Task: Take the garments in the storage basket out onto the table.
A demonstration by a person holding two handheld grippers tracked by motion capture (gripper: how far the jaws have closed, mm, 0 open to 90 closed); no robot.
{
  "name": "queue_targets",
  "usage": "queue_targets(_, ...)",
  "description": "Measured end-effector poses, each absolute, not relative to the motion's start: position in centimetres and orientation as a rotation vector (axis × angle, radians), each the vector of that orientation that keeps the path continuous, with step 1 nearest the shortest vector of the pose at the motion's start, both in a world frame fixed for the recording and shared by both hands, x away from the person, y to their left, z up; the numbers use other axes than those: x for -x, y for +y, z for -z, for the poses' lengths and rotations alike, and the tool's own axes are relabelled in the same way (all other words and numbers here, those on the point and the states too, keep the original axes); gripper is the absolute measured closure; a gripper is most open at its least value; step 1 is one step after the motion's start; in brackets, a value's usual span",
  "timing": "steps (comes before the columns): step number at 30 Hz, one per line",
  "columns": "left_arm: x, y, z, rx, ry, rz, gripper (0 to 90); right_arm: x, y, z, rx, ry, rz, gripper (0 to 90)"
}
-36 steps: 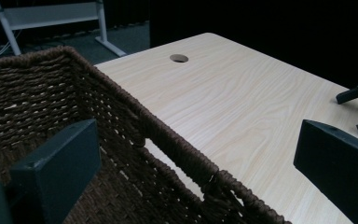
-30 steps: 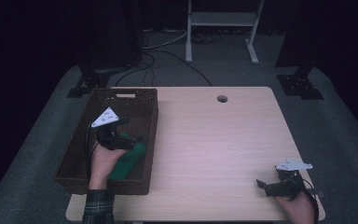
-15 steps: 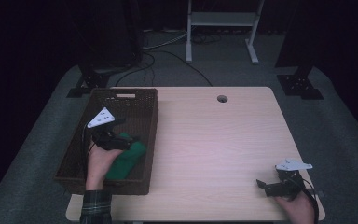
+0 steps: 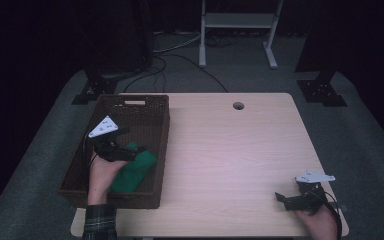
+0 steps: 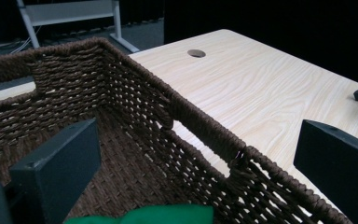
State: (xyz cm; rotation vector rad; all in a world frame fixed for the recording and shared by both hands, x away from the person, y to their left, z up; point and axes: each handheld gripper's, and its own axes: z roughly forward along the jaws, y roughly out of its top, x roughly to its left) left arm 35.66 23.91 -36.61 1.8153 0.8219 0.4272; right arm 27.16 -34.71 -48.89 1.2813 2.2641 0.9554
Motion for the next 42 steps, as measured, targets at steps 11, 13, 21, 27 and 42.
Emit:
queue_targets(11,-35.5,24.6,36.7,-1.838,0.848,-0.456,0.0,-27.2,-34.7,48.9,-1.281,2.264,-0.956,0.0)
queue_targets(13,-35.5,24.7,36.7,-1.842,0.852,-0.458,0.0,-27.2,-34.7,48.9,-1.281,2.264,-0.956,0.0)
queue_targets(21,-35.4,25.4,36.8,-1.855,0.872,-0.467,0.0,-27.2,-34.7,48.9,-1.281,2.264,-0.956,0.0)
queue_targets(27,-35.5,25.6,37.0,-1.876,0.885,-0.48,0.0,-27.2,-34.7,48.9,-1.281,2.264,-0.956,0.0)
queue_targets(42,-36.1,25.4,38.0,-1.966,0.924,-0.487,0.0,-27.2,-34.7,48.9,-1.282,2.264,-0.956,0.0)
